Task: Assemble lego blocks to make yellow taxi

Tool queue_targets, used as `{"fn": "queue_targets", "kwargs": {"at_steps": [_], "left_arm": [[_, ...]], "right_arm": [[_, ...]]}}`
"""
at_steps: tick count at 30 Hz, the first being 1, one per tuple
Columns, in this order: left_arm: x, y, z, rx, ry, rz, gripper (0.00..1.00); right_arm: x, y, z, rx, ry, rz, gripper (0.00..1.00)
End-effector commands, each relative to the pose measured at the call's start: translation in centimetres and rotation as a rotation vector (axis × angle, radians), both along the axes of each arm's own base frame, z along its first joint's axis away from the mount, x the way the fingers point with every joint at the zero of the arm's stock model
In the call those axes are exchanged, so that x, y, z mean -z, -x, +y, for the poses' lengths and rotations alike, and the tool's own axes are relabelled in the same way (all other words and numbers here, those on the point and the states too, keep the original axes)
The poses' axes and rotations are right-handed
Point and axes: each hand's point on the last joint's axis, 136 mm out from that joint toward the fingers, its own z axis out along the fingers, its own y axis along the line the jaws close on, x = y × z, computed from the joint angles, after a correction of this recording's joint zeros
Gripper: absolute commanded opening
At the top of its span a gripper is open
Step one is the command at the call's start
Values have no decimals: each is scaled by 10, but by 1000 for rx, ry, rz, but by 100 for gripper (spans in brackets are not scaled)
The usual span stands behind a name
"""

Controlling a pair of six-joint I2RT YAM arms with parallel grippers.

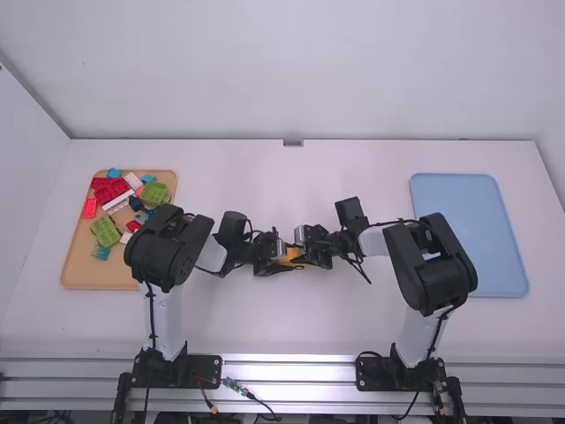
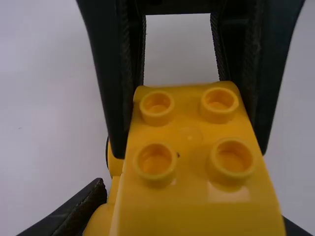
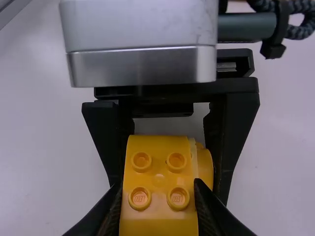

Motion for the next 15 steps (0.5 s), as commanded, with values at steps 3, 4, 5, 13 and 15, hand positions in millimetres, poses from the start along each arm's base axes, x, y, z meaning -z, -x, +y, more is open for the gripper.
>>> {"fn": "queue_targets", "kwargs": {"at_steps": [3, 4, 5, 13, 15], "left_arm": [[18, 10, 7, -27, -67, -17, 10], [17, 10, 7, -30, -64, -22, 10], [16, 10, 8, -30, -60, -33, 10], [14, 9, 10, -55, -49, -38, 10], [13, 7, 8, -56, -48, -34, 10]], "right_arm": [[5, 3, -2, 3, -3, 28, 0], [5, 3, -2, 5, -1, 28, 0], [5, 2, -3, 9, -3, 26, 0], [5, -2, -5, 45, 2, 62, 0], [7, -1, -3, 42, 14, 59, 0]]}}
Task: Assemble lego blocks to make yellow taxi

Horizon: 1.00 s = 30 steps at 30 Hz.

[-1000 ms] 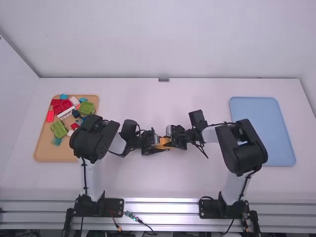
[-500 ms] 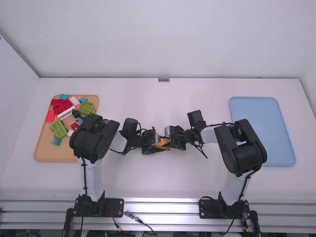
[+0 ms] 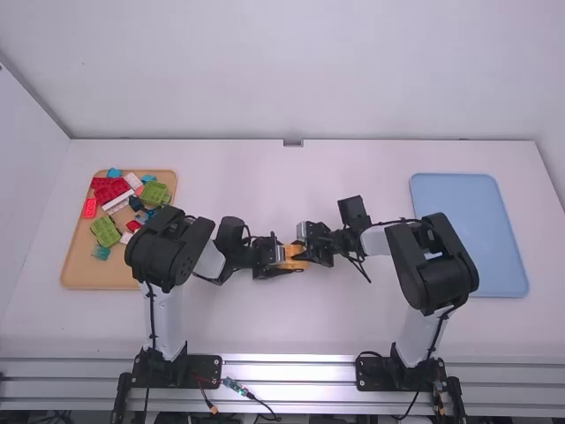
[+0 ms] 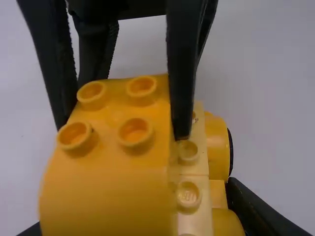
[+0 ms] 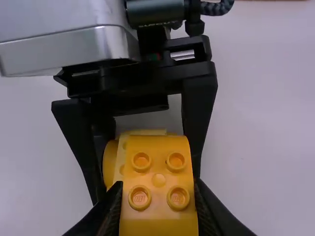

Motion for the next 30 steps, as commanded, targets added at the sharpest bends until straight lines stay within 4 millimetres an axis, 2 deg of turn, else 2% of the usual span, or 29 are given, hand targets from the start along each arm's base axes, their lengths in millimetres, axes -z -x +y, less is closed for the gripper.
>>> {"fn": "queue_targets", "kwargs": {"at_steps": [1, 6, 16, 30], "left_arm": [[15, -1, 6, -47, -62, 27, 10], [16, -5, 4, -40, -70, 51, 10], [20, -17, 5, -72, -107, 86, 7], [15, -21, 5, -103, -85, 62, 7]], "right_arm": [[10, 7, 1, -2, 21, 36, 0], [15, 11, 4, -14, 26, 48, 0], [18, 8, -9, 24, 24, 96, 0], [24, 17, -2, -23, 58, 66, 0]]}}
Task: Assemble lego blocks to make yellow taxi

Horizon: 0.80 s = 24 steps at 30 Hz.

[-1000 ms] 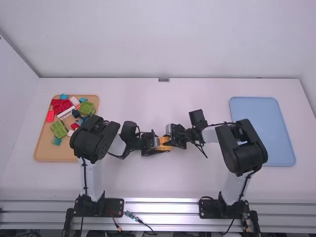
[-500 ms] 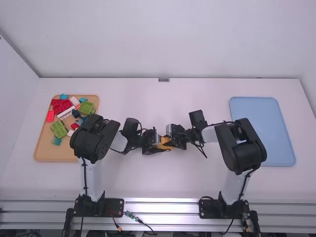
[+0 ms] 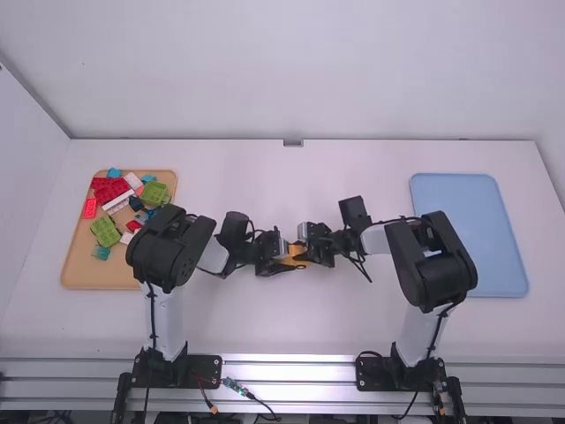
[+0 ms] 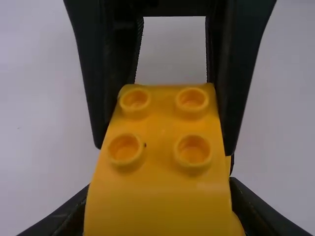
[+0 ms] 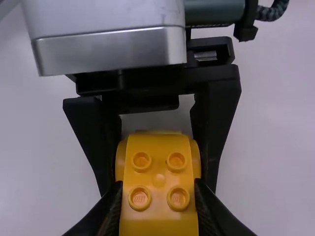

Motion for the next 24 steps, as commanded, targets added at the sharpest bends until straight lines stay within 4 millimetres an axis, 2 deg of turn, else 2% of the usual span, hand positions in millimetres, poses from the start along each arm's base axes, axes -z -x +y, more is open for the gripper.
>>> {"fn": "queue_targets", "kwargs": {"at_steps": [1, 11, 20, 24], "left_arm": [[13, -11, 10, -71, -77, -26, 6], [13, -18, 7, -67, -87, 3, 7], [12, -17, 4, -15, -95, -13, 7], [11, -23, 6, -37, -105, -54, 6]], "right_arm": [[18, 16, 1, -13, 50, 60, 0], [23, 20, -2, -10, 50, 38, 0], [24, 20, -2, -11, 62, 47, 0], [25, 22, -2, -18, 64, 45, 0]]}}
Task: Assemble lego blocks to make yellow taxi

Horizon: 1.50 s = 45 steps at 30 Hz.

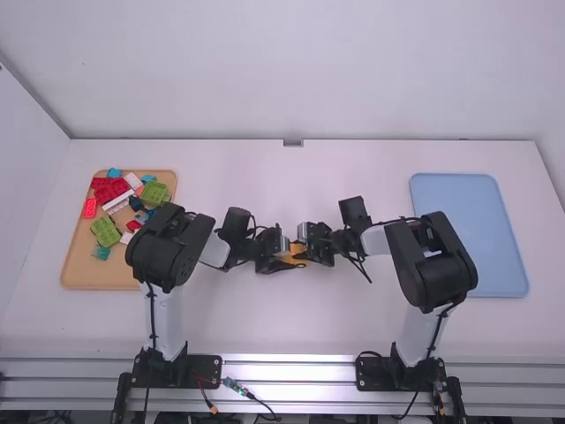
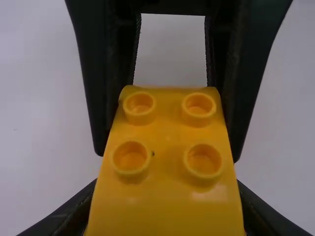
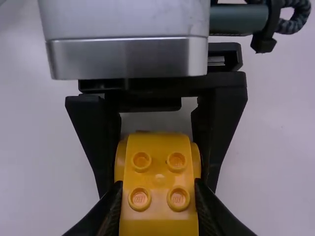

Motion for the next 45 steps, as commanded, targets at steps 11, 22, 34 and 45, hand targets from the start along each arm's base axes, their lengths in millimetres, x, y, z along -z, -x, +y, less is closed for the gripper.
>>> {"fn": "queue_targets", "kwargs": {"at_steps": [11, 22, 34, 45], "left_arm": [[5, -21, 12, -111, -65, -143, 5], [14, -28, 15, -139, -117, -74, 6], [20, -29, 16, -115, -158, -60, 2], [22, -31, 21, -165, -168, -72, 2]], "right_arm": [[27, 25, -3, 18, 82, 136, 0], [24, 33, -5, -39, 107, 138, 0], [22, 30, -7, -44, 108, 134, 0], [19, 28, -11, -31, 107, 137, 0]]}}
